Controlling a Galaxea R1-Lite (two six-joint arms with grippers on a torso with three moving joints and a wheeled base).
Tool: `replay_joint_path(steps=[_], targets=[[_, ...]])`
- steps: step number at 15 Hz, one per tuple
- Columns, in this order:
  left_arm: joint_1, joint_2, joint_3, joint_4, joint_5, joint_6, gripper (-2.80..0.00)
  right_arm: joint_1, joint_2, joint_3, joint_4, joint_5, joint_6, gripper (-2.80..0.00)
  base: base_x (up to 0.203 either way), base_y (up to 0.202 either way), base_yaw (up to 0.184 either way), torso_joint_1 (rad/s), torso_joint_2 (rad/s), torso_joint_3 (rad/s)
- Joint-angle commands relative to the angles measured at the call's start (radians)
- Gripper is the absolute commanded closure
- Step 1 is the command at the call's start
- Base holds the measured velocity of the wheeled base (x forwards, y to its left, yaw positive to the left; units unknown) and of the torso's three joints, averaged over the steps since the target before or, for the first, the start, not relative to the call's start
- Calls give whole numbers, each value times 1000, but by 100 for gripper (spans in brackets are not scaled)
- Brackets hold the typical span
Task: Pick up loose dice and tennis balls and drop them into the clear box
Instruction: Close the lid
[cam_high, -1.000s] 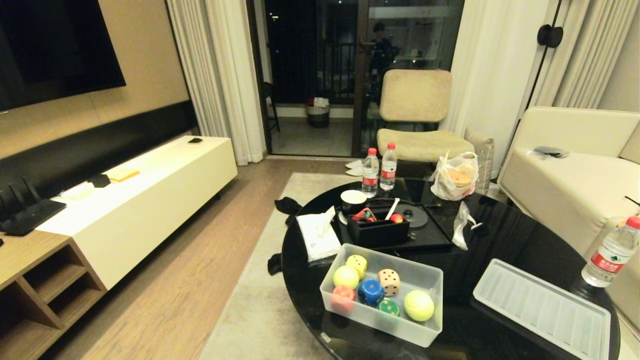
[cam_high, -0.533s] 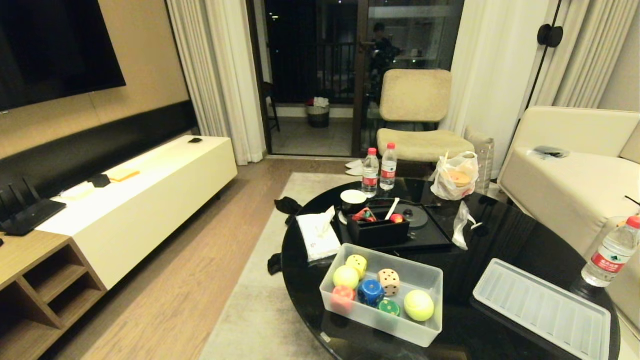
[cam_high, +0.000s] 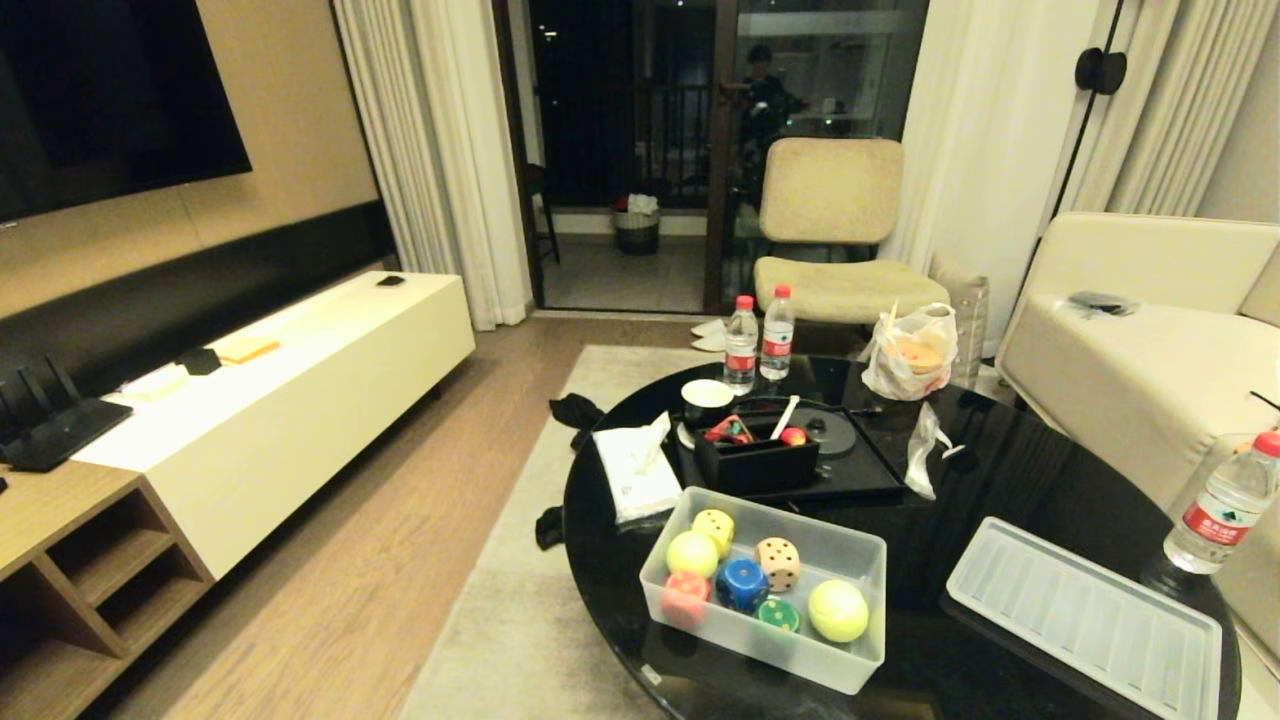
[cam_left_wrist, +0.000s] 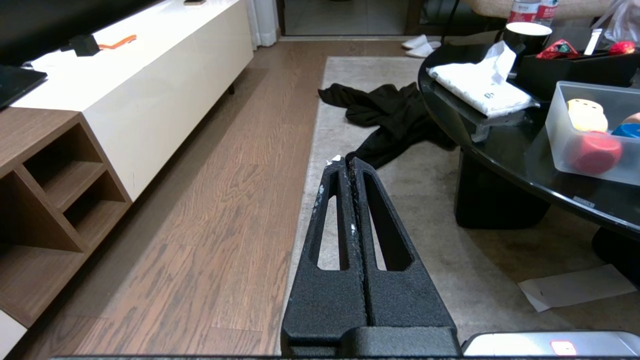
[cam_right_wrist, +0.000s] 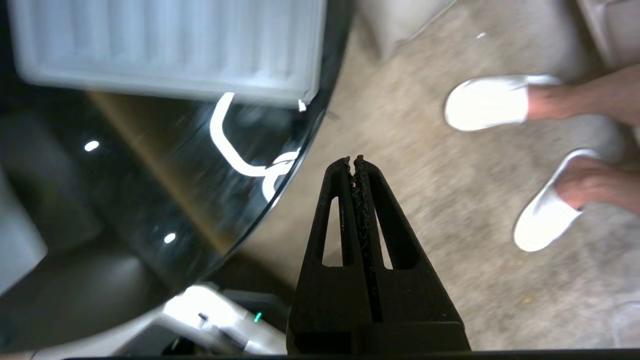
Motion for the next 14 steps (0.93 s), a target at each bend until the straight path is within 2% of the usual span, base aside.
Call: replay_joint_path(steps=[1,14], targets=[[0,0,0,0,0,-1,0,0,98,7,-85,-30,-5,0,0,0,0,0,0,0],[0,0,0,0,0,-1,0,19,338,46,-284,-35,-22,0,0,0,0,0,0,0]])
